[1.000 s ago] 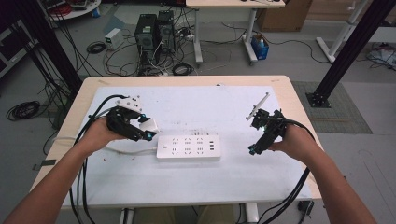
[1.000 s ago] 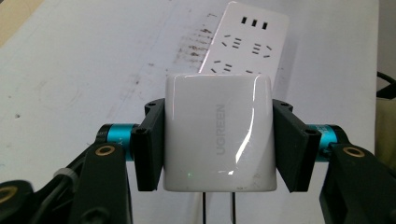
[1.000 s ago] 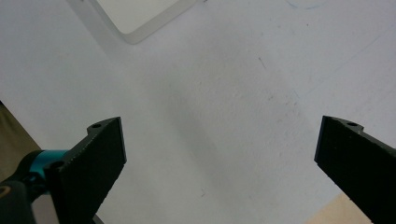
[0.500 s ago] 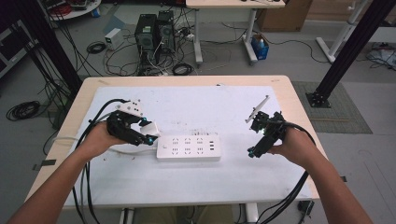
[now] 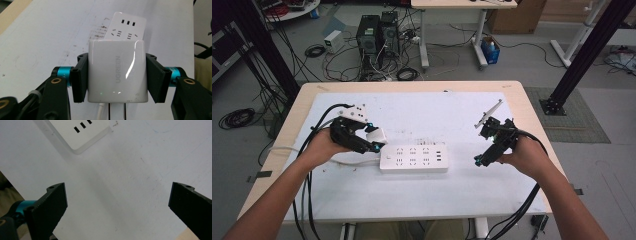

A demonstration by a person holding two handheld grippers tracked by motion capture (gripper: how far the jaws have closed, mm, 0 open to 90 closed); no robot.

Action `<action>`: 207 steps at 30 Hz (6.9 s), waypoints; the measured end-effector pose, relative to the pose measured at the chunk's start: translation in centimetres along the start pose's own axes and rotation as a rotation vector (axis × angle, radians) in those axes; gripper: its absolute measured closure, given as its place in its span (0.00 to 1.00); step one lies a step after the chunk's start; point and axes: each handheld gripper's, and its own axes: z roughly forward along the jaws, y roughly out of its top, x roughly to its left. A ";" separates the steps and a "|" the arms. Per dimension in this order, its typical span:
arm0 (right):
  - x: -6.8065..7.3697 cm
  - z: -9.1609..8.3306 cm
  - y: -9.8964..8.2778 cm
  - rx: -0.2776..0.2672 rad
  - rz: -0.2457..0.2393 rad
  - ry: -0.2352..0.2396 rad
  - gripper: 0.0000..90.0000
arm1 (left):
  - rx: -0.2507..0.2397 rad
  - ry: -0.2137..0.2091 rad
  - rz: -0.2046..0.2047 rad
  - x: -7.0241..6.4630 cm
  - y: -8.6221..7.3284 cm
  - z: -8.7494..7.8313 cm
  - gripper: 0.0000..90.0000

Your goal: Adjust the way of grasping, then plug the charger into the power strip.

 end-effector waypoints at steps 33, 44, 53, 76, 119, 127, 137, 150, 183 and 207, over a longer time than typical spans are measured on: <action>0.6 1.7 0.0 -0.219 0.371 0.323 0.02 | -0.113 -0.092 0.046 -1.9 0.6 4.6 0.47; 0.1 2.2 -0.4 -0.272 0.518 0.472 0.01 | -0.122 -0.102 0.064 -2.4 1.1 5.4 0.47; 0.1 2.7 -0.2 -0.283 0.598 0.543 0.02 | -0.158 -0.127 0.068 -3.4 1.4 7.3 0.47; 1.0 3.8 2.6 -0.205 0.668 0.657 0.05 | -0.246 -0.186 0.092 -5.0 4.0 10.5 0.47; 0.7 6.9 3.1 -0.177 0.788 0.853 0.60 | -0.242 -0.143 0.199 -6.1 5.2 11.6 0.47; 0.7 7.3 2.6 -0.199 0.804 0.879 0.69 | -0.225 -0.111 0.243 -6.8 5.4 11.9 0.47; 0.5 7.3 2.0 -0.249 0.747 0.775 0.69 | -0.121 -0.101 0.140 -6.3 5.3 12.5 0.21; -0.6 4.8 1.0 -0.284 0.584 0.522 0.69 | 0.066 -0.105 -0.053 -3.0 3.4 9.0 0.18; -3.3 -0.8 0.4 -0.010 0.150 0.091 0.69 | 0.412 0.076 -0.164 3.6 -2.4 -1.5 0.18; -1.7 -1.5 1.0 0.047 -0.026 0.029 0.69 | 0.415 0.103 -0.123 3.0 -3.8 -2.1 0.18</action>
